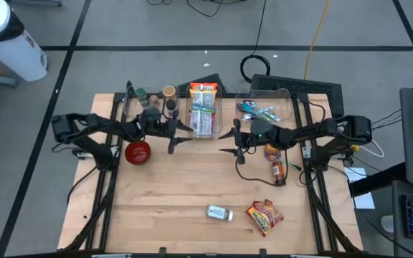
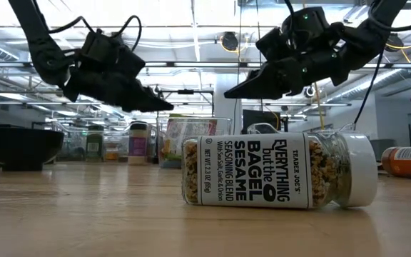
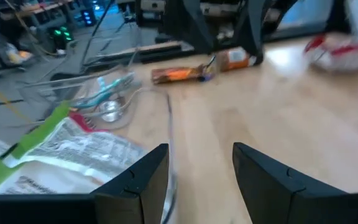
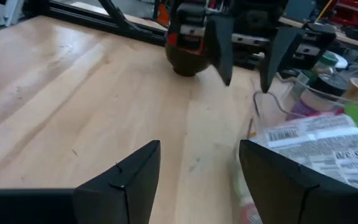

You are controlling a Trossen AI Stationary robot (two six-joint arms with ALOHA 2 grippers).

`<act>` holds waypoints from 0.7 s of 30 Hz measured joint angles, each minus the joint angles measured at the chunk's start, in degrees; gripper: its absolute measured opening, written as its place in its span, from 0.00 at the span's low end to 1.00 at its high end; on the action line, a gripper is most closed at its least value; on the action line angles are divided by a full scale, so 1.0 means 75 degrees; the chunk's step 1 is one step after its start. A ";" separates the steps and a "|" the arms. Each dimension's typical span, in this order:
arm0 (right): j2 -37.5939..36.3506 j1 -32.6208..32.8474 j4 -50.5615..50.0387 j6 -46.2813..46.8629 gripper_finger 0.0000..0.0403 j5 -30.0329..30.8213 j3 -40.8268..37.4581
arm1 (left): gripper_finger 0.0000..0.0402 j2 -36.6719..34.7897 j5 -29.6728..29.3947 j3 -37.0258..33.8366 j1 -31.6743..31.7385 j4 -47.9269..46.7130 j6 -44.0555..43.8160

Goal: Pick & Place Food Item
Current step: Put the orange seasoning pack into the left transparent bin

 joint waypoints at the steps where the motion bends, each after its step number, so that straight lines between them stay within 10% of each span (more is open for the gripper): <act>1: -0.0001 -0.0046 -0.0030 -0.0013 0.53 0.0000 0.0000 | 0.46 0.0072 -0.0186 0.0000 -0.0069 0.0005 0.0230; 10: 0.0000 -0.0198 -0.0337 -0.0256 0.52 -0.0006 0.0000 | 0.46 0.0231 -0.2579 0.0000 -0.1112 0.0003 0.1693; 21: -0.0353 -0.0148 -0.0834 -0.0426 0.52 0.1022 0.0000 | 0.46 0.0228 -0.3566 0.0003 -0.1811 0.0739 0.1070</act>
